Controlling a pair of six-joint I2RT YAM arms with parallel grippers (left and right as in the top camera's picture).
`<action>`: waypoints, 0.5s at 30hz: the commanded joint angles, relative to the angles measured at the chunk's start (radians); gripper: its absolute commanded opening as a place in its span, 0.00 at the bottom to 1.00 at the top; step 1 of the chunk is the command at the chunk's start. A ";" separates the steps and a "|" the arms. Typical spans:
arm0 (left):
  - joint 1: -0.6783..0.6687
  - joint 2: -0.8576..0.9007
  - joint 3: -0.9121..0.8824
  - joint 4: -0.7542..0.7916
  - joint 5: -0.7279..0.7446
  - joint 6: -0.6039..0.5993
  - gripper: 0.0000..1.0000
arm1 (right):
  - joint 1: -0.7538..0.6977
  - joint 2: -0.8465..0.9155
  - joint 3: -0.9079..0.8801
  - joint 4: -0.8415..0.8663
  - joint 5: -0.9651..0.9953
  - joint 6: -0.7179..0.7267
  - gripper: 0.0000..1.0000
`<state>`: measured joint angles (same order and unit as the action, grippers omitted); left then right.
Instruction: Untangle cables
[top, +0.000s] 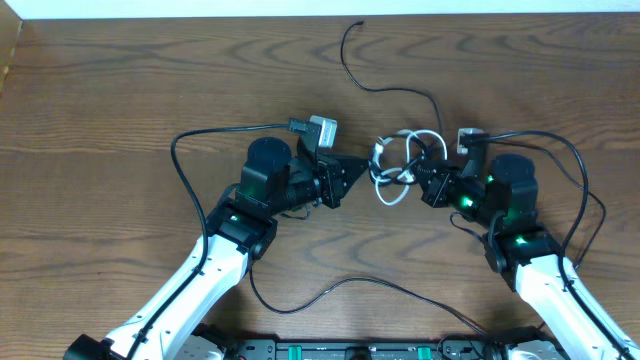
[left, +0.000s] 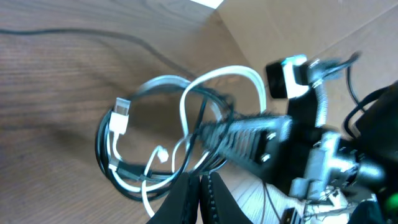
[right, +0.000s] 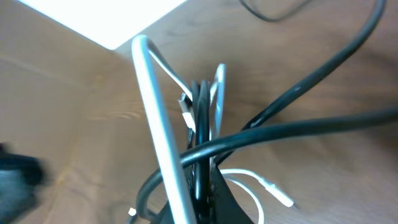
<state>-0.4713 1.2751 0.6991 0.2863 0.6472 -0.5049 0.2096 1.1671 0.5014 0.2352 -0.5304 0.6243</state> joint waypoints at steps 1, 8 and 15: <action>0.008 -0.014 0.018 -0.005 -0.005 0.067 0.08 | -0.023 -0.004 0.006 0.078 -0.163 -0.073 0.01; 0.052 -0.014 0.018 -0.005 -0.005 0.144 0.08 | -0.045 -0.004 0.006 0.144 -0.405 -0.319 0.01; 0.050 -0.014 0.018 -0.008 -0.001 0.465 0.09 | -0.045 -0.004 0.006 0.164 -0.557 -0.406 0.02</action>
<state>-0.4232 1.2751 0.6991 0.2726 0.6479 -0.2054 0.1692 1.1679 0.5014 0.4072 -0.9859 0.2970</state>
